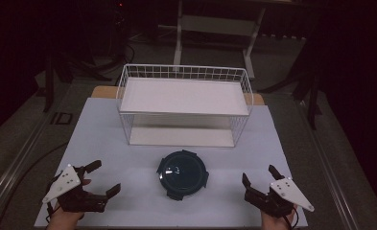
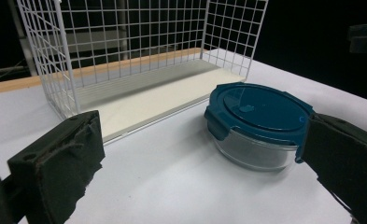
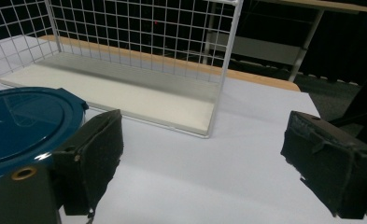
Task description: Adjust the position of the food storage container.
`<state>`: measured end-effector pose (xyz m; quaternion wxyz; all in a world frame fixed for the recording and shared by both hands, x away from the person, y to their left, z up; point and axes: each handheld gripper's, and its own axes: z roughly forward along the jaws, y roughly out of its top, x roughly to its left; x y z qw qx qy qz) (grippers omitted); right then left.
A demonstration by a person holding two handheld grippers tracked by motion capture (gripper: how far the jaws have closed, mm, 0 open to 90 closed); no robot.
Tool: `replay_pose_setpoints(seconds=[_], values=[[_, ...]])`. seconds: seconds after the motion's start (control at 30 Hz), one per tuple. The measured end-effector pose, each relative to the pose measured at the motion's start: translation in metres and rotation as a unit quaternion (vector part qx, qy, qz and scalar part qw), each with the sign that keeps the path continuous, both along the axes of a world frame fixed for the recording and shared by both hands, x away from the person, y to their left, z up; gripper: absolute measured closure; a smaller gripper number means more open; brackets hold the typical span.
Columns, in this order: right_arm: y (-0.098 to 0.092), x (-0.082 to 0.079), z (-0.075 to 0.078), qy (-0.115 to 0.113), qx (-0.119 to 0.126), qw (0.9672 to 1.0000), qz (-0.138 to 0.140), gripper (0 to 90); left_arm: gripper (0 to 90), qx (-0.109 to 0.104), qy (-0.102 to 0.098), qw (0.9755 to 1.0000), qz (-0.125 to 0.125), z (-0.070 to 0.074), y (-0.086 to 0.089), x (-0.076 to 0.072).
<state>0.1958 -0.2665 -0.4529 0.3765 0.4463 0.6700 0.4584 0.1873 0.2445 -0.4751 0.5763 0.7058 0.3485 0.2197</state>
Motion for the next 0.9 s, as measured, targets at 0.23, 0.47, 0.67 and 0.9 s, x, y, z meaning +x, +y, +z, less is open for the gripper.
replay_pose_setpoints(seconds=[0.23, 0.47, 0.67, 0.9], values=[[0.006, -0.006, 0.007, -0.012, -0.001, 0.9999, 0.012, 12.2, 0.0, -0.002, -0.002, 1.0000, 0.000, 0.001, 0.000, -0.001], [0.014, -0.013, 0.015, -0.026, -0.009, 0.9992, 0.028, 12.2, 0.0, -0.002, -0.002, 1.0000, -0.001, 0.001, 0.001, -0.001], [0.016, -0.013, 0.021, -0.024, -0.006, 0.9990, 0.036, 12.2, 0.0, -0.001, -0.002, 1.0000, -0.004, 0.001, 0.000, -0.001], [0.021, -0.007, 0.036, -0.008, 0.007, 0.9960, 0.088, 12.2, 0.0, 0.001, -0.003, 1.0000, -0.004, 0.001, -0.001, -0.001]])
